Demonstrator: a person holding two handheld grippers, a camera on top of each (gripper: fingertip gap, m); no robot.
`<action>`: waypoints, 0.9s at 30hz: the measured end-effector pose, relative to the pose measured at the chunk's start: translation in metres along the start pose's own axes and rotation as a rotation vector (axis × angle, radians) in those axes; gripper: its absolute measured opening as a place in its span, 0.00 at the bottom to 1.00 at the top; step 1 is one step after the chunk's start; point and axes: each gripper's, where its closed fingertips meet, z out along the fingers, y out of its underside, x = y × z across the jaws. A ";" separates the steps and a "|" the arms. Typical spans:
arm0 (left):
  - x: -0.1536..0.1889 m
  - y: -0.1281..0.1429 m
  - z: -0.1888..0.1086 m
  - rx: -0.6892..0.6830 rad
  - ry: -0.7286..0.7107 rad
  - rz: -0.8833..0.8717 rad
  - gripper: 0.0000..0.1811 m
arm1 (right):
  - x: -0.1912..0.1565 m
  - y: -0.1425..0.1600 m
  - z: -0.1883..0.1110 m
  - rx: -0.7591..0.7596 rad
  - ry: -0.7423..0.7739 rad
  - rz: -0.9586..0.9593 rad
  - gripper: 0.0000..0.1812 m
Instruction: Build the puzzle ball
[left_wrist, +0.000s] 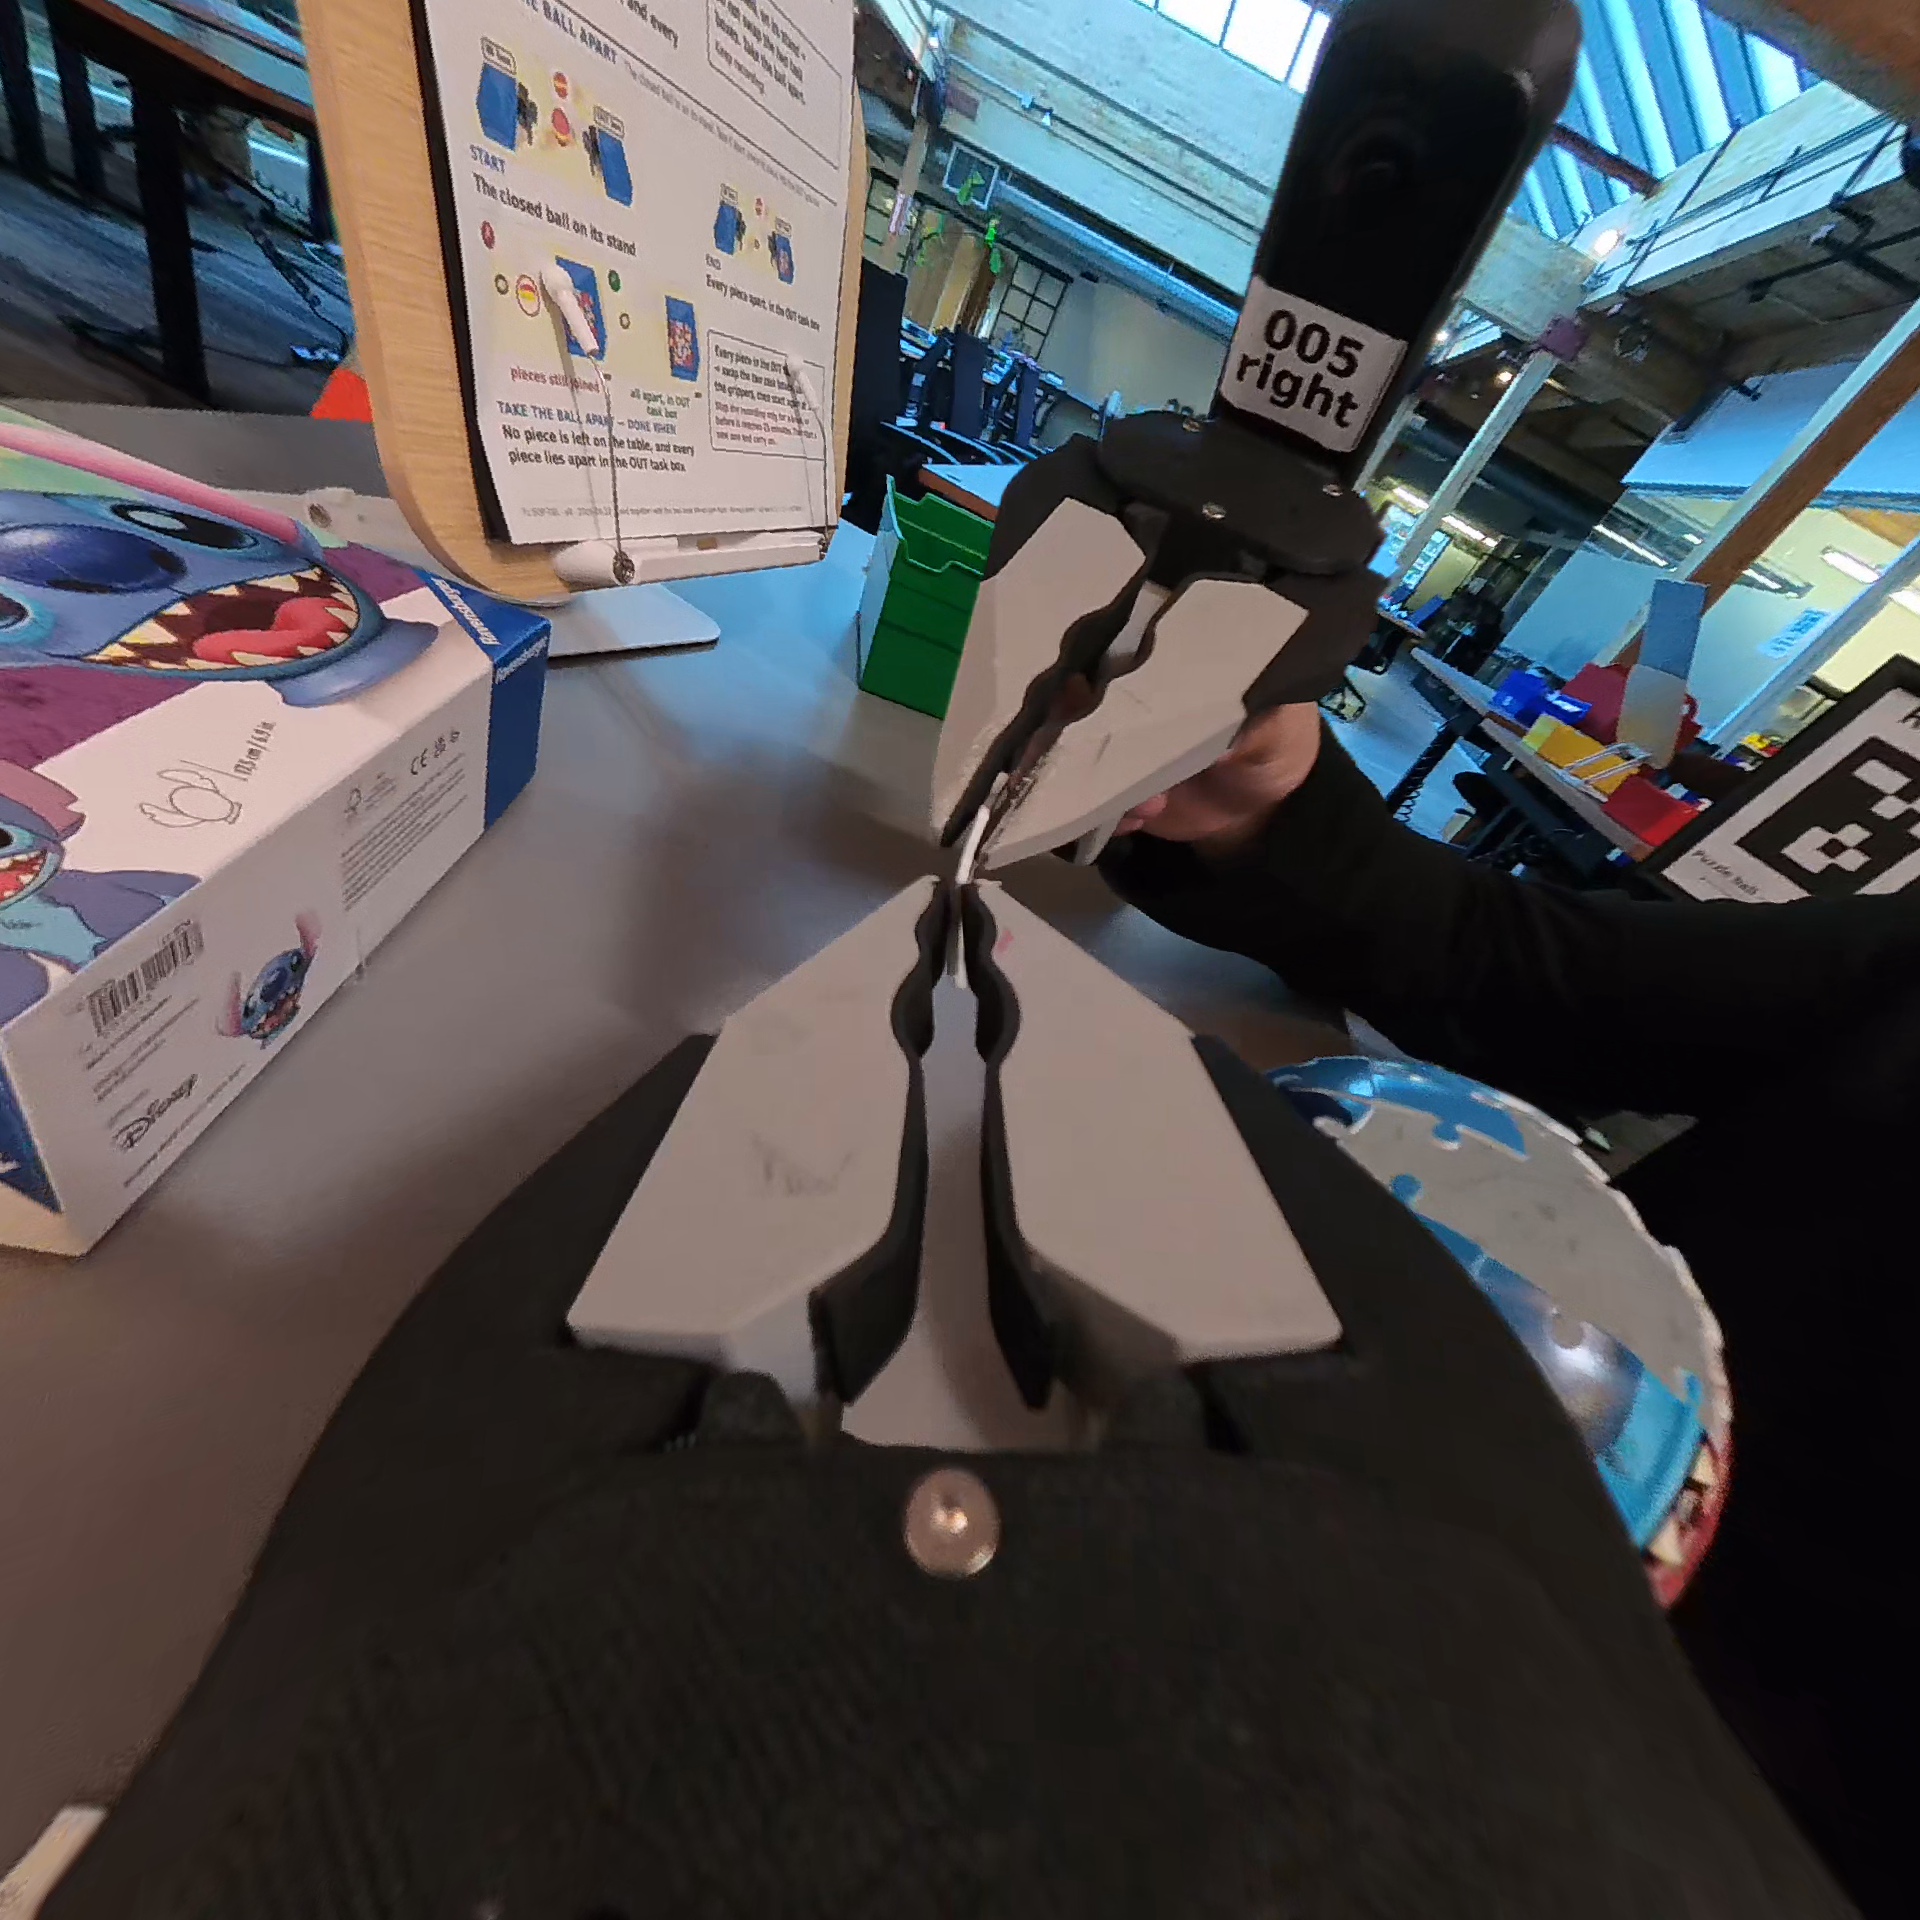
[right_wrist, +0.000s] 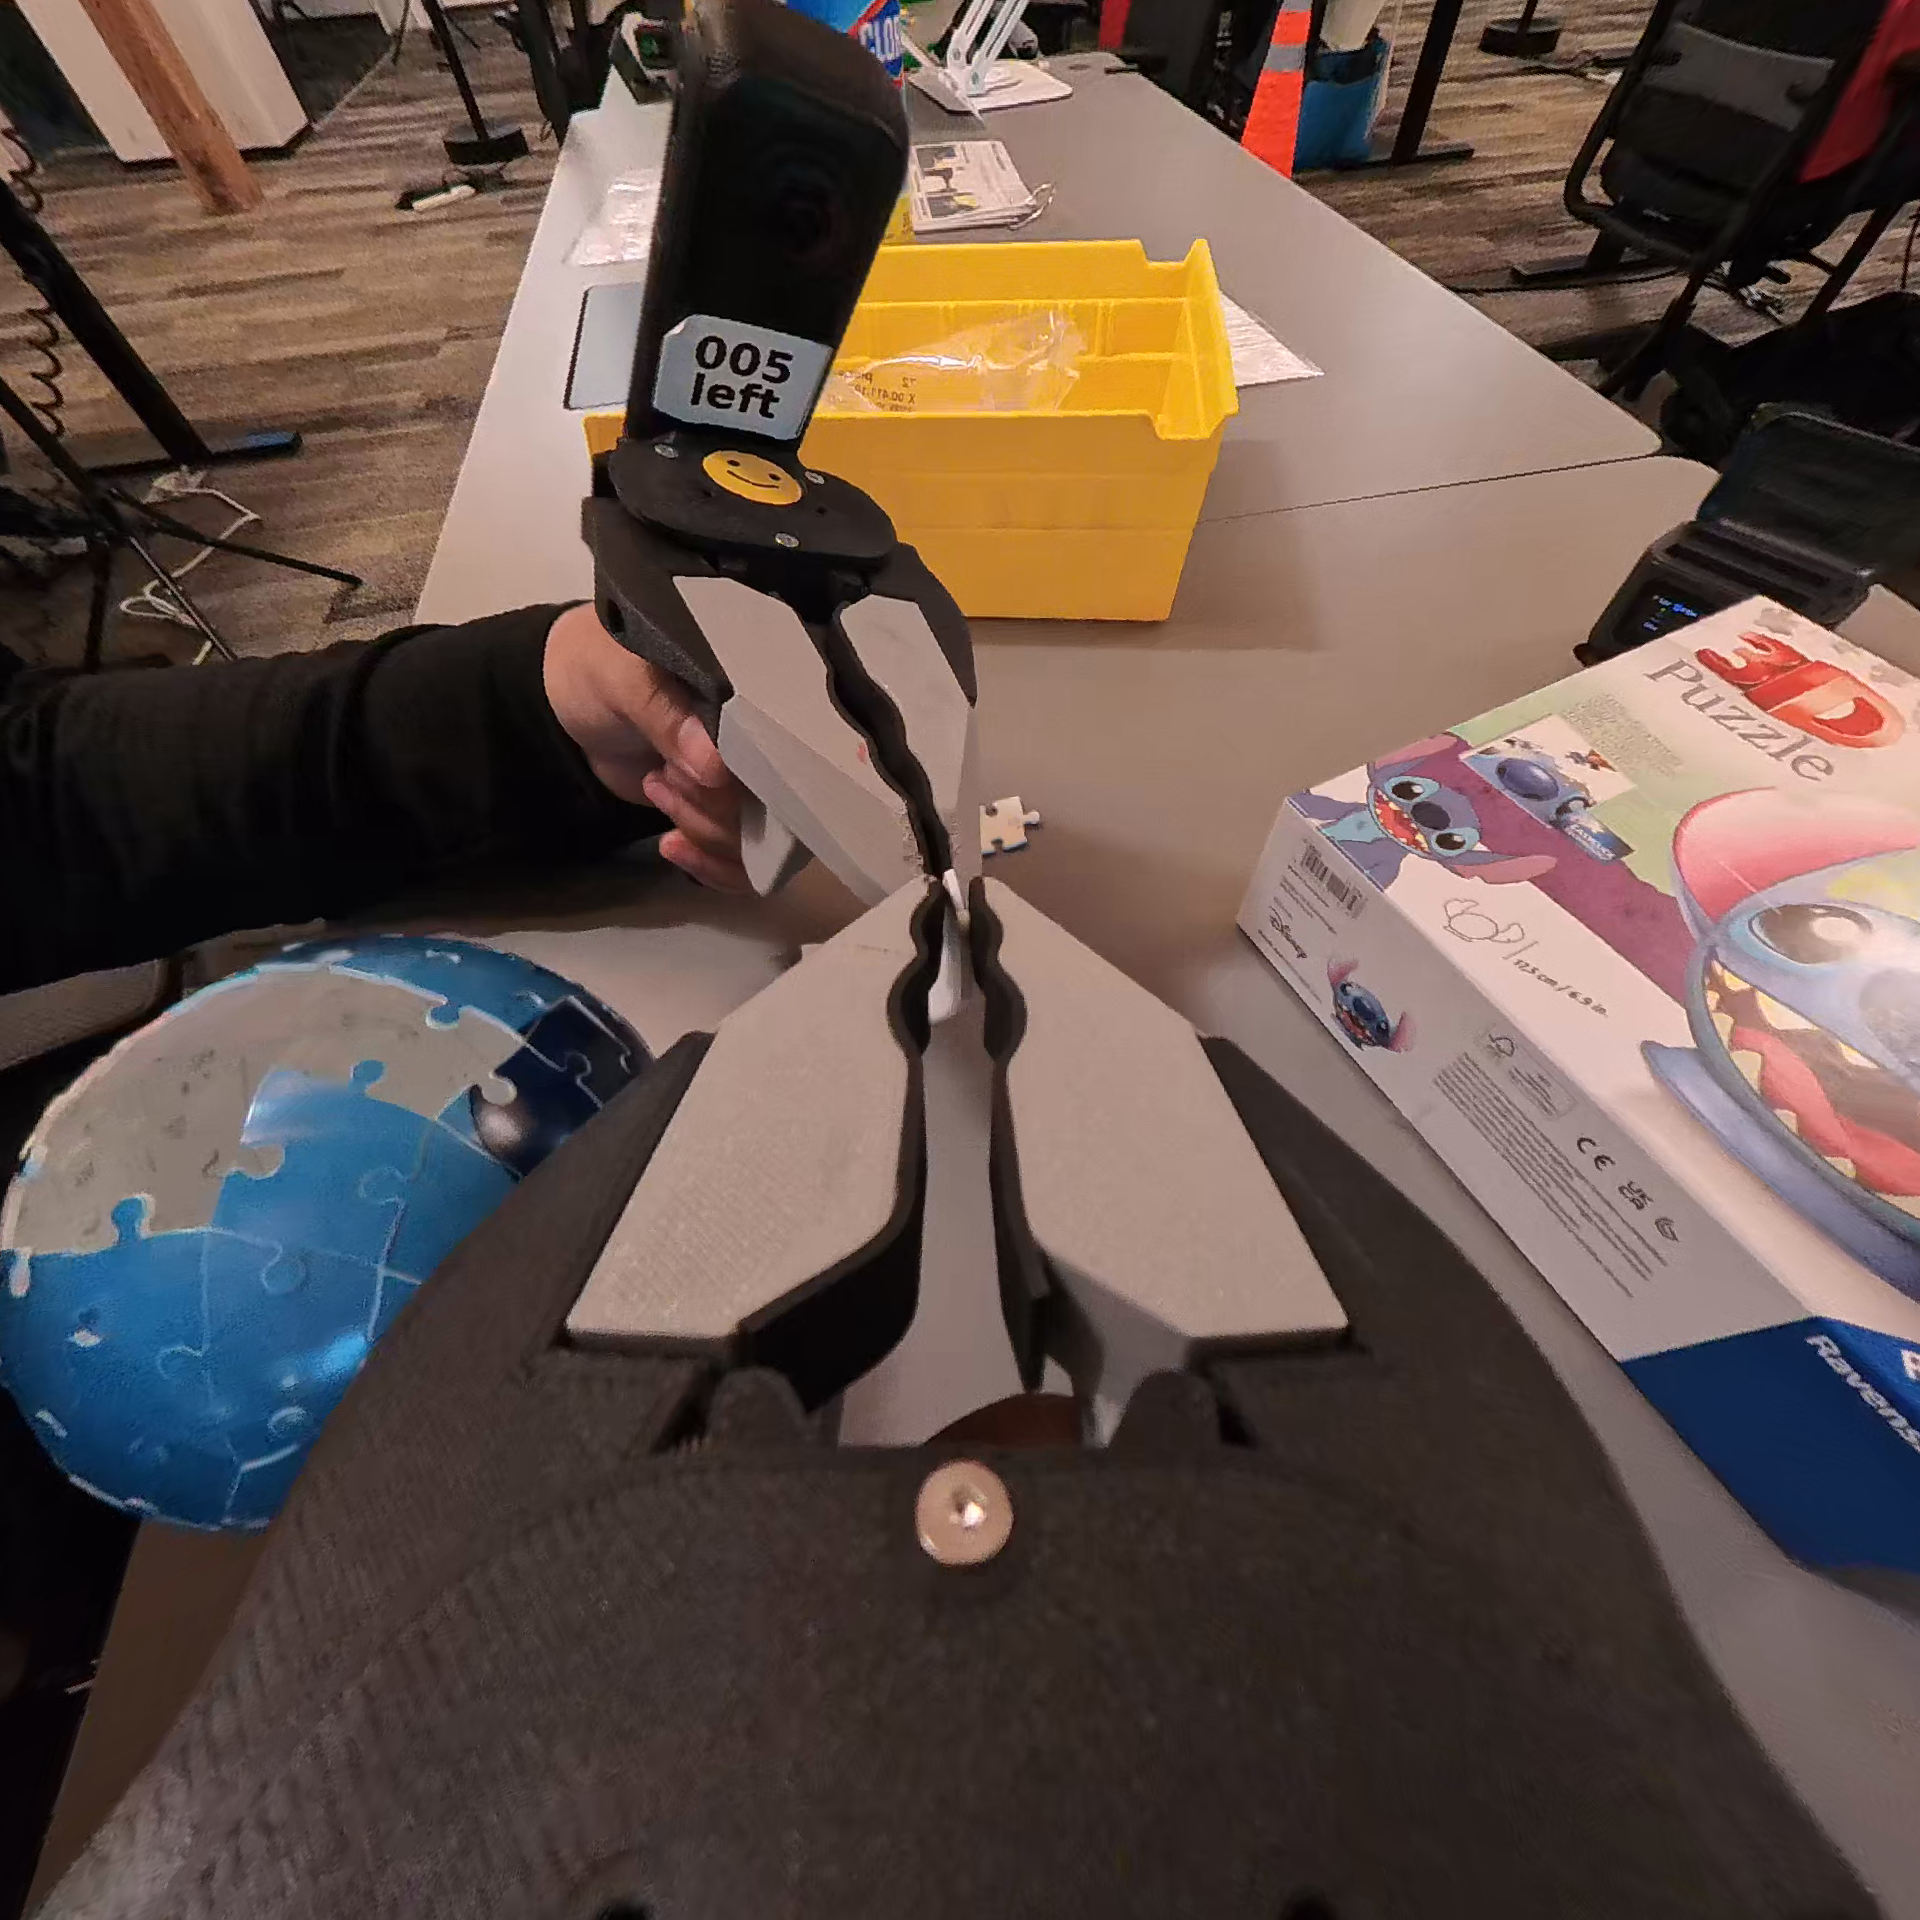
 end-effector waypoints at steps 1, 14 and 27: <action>0.000 -0.001 -0.002 0.001 0.000 0.002 0.00 | -0.001 -0.001 0.001 0.003 0.000 0.003 0.01; -0.002 0.029 0.010 -0.152 -0.026 0.098 0.00 | -0.016 -0.007 0.009 0.025 -0.077 0.058 0.00; -0.005 0.005 0.000 -0.027 -0.058 0.066 0.00 | 0.007 -0.006 -0.008 0.004 0.019 -0.077 0.07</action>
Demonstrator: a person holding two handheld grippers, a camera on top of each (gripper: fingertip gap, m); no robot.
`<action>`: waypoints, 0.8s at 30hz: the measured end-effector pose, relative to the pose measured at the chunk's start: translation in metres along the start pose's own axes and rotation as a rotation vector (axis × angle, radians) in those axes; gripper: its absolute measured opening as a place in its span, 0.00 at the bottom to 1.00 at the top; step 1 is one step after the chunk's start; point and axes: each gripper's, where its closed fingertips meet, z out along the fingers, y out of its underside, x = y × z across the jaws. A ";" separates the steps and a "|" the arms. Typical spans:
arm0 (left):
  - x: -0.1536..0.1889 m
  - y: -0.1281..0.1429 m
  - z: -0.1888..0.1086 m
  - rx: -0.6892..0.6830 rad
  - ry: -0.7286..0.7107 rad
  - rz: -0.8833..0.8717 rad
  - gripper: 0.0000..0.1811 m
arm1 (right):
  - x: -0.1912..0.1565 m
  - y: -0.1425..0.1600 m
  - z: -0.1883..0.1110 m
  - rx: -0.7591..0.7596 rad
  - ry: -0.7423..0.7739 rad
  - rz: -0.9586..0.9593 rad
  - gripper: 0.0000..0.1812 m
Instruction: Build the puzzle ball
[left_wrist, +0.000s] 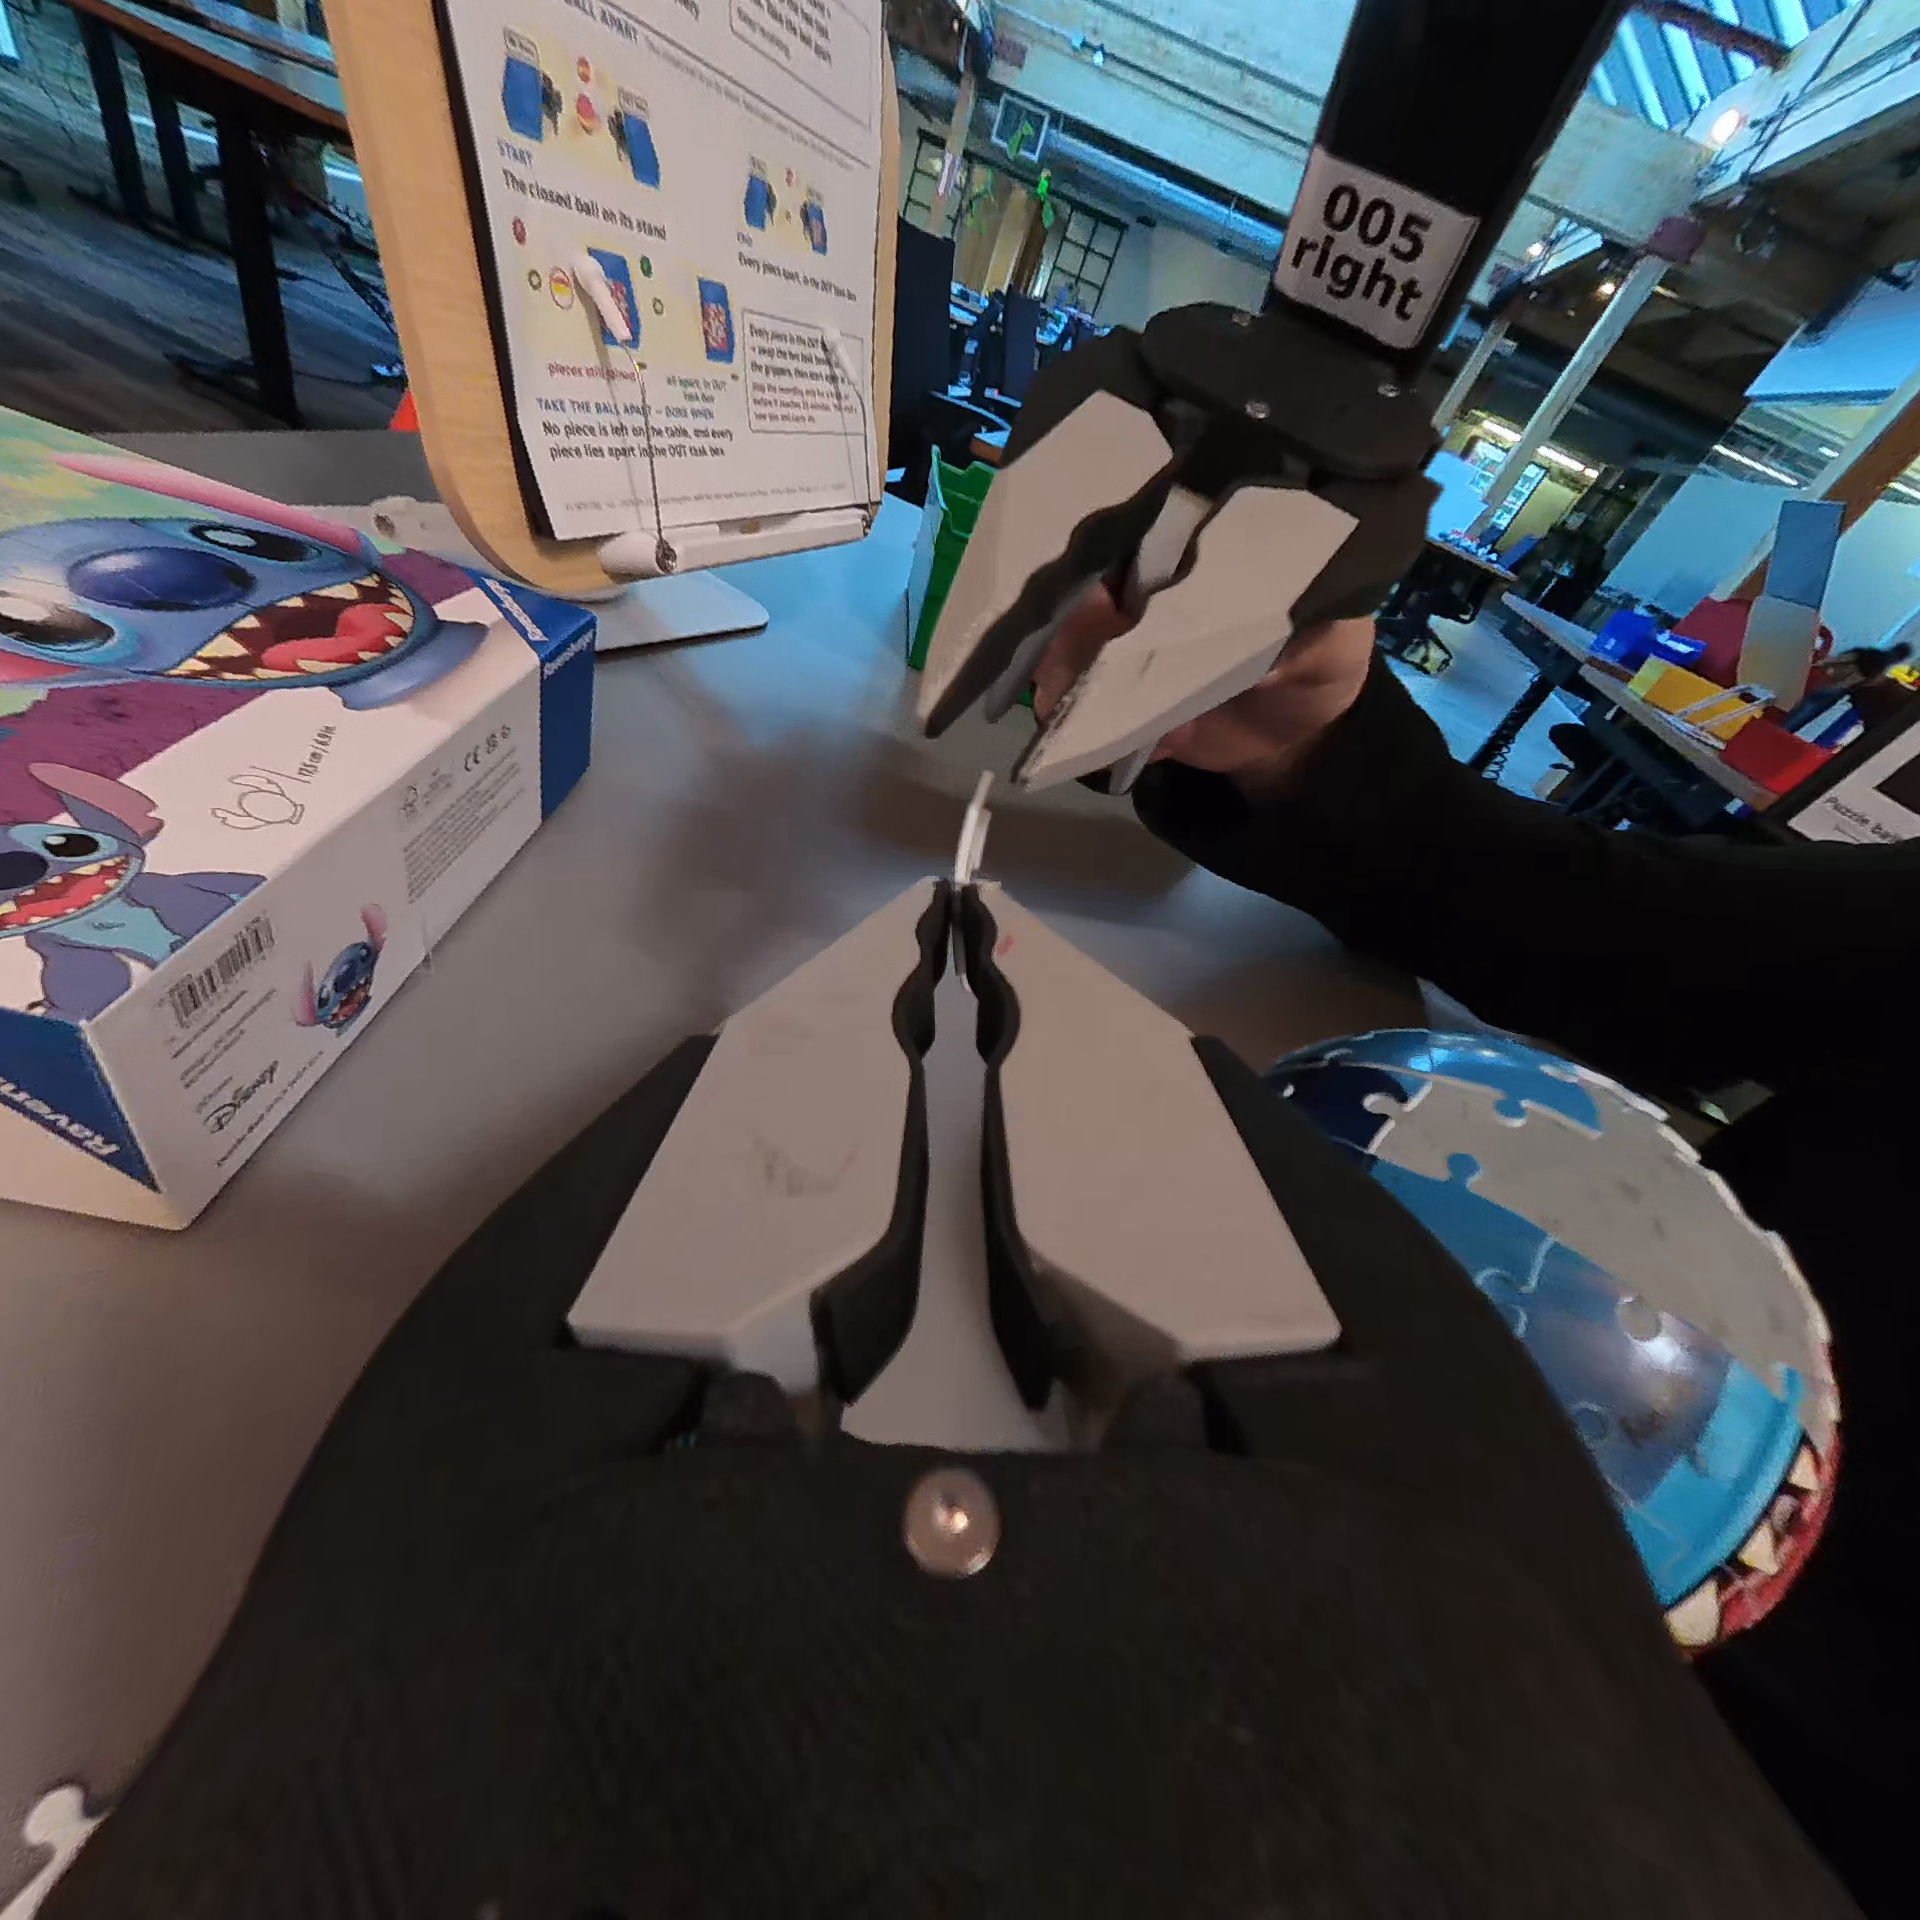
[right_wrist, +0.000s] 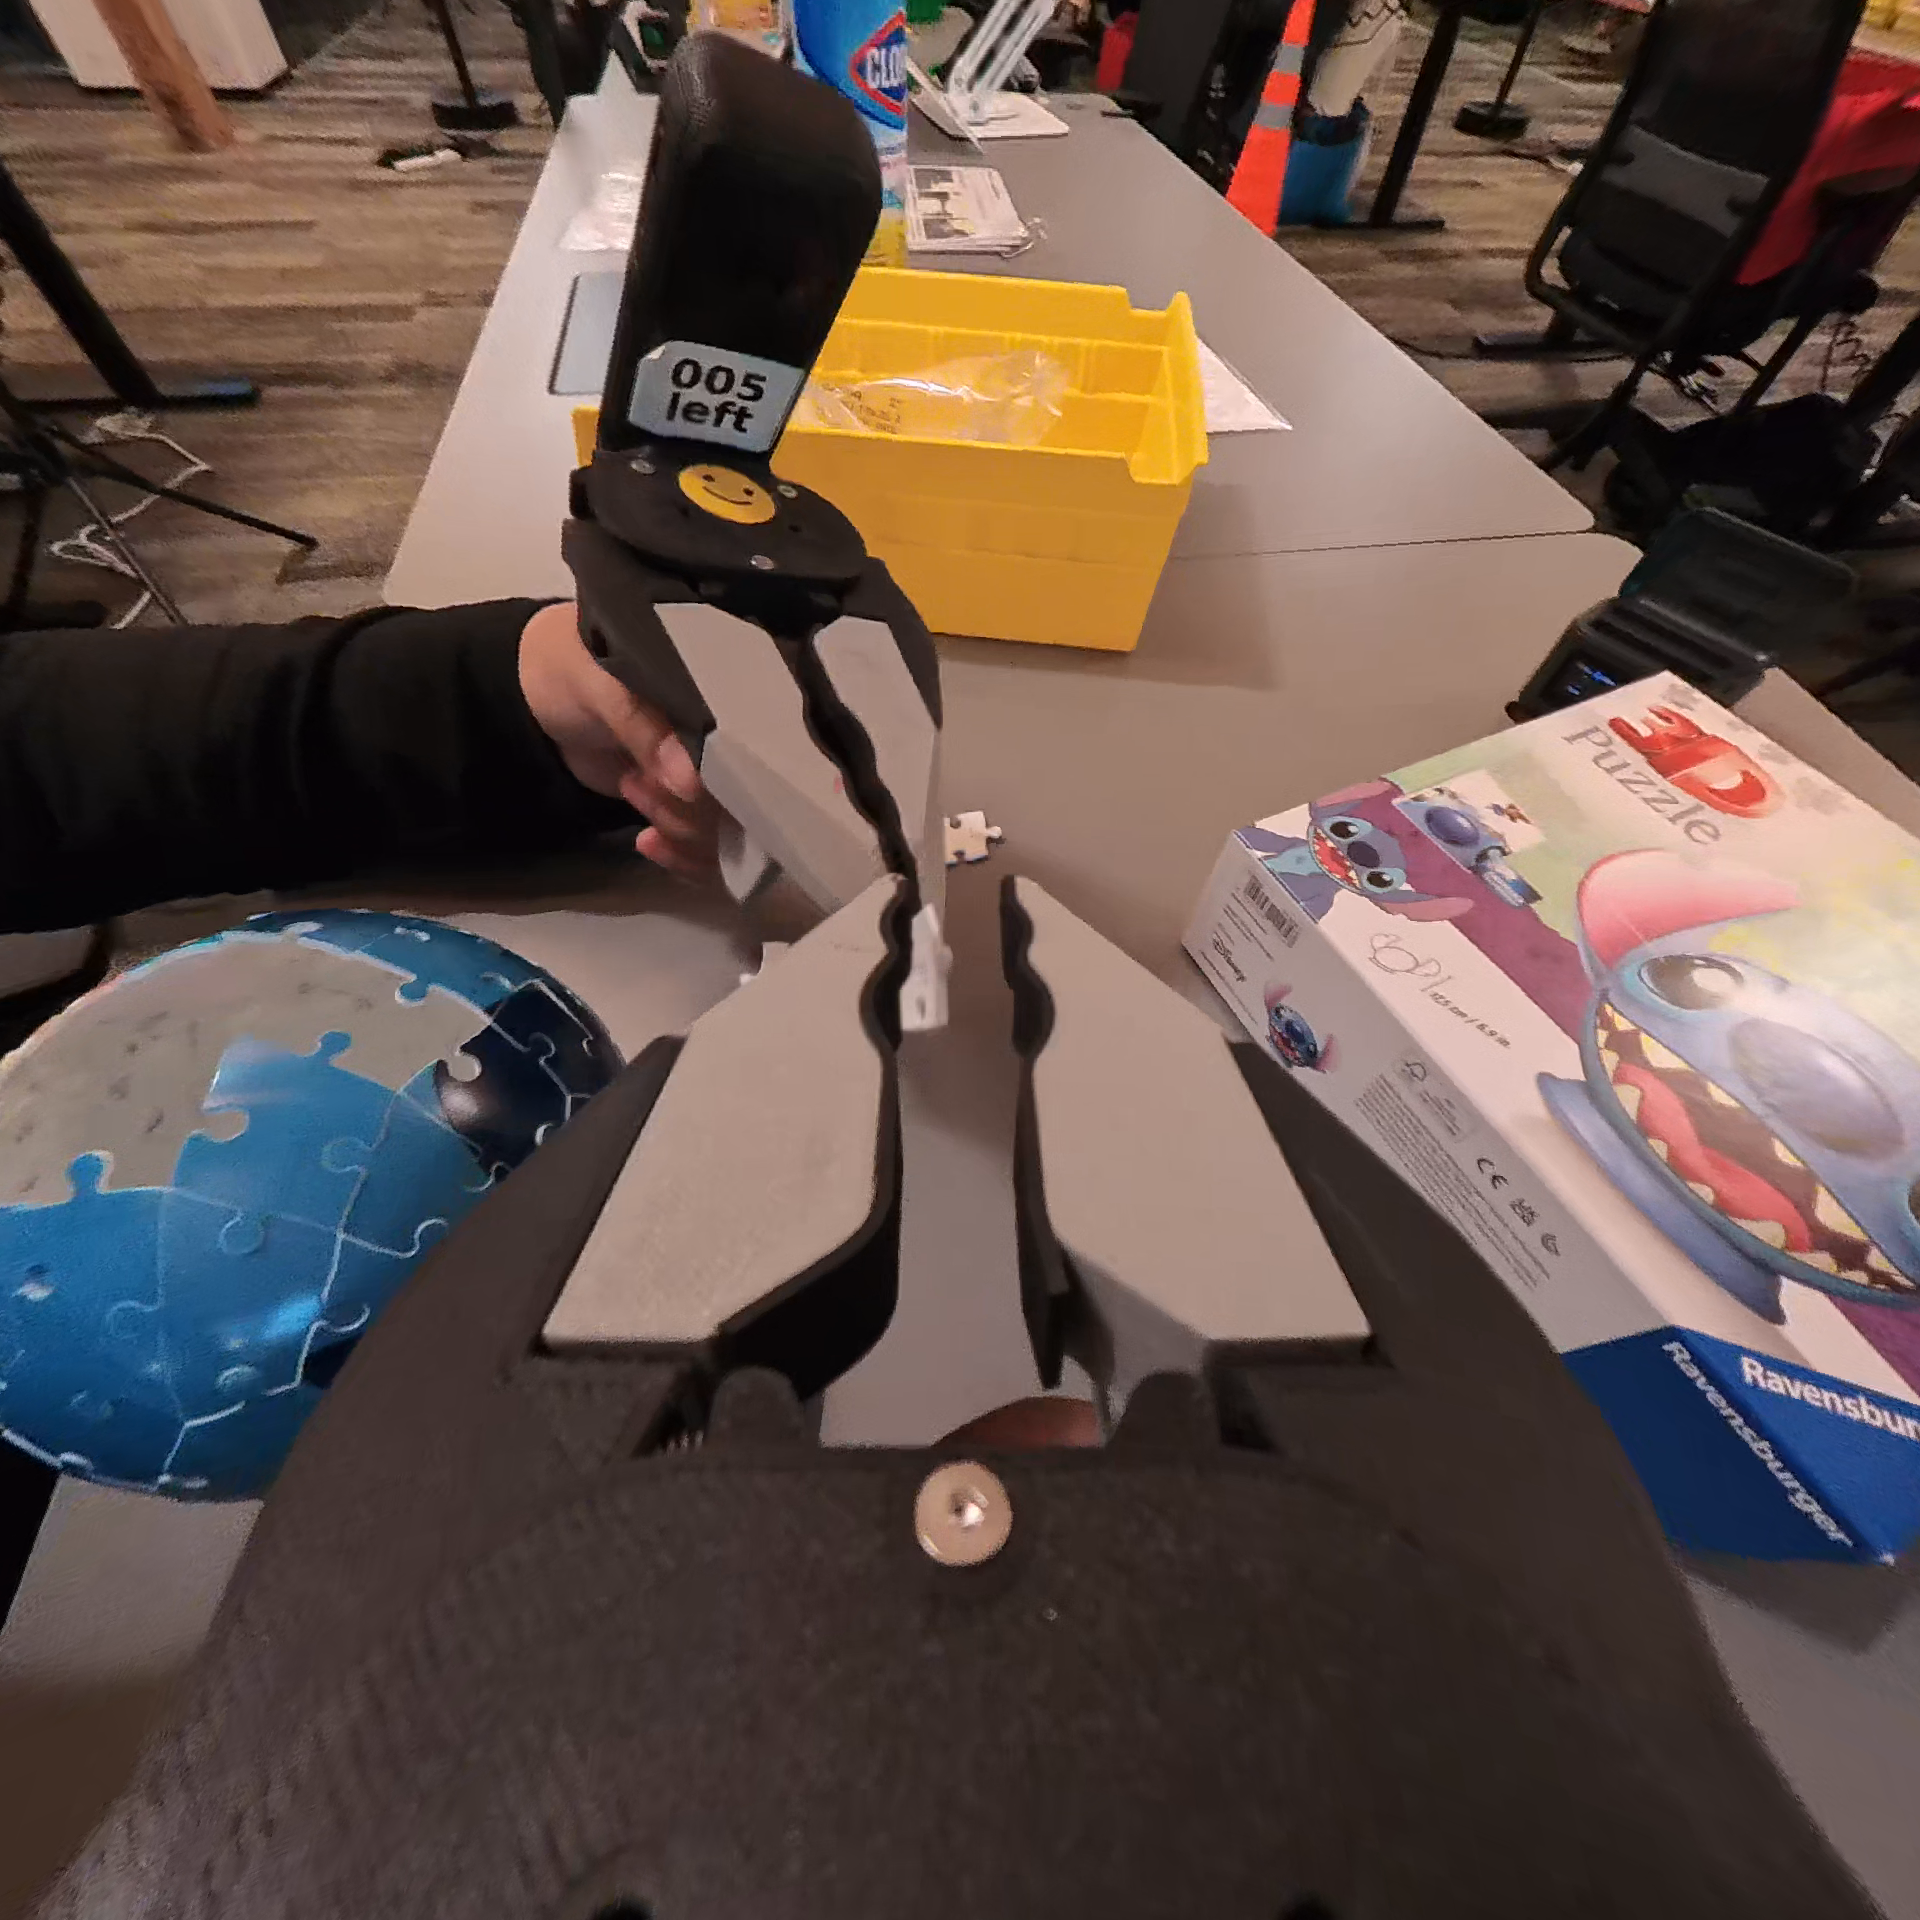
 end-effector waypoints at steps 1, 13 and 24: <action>0.000 -0.002 -0.001 0.009 -0.002 0.006 0.00 | 0.001 0.003 0.001 -0.020 0.006 0.000 0.07; 0.006 -0.010 -0.007 0.054 0.043 -0.015 0.00 | -0.012 0.004 0.006 -0.083 0.047 -0.108 0.00; 0.014 0.005 -0.004 -0.029 0.078 0.024 0.01 | -0.024 0.005 0.014 -0.043 -0.055 0.032 0.00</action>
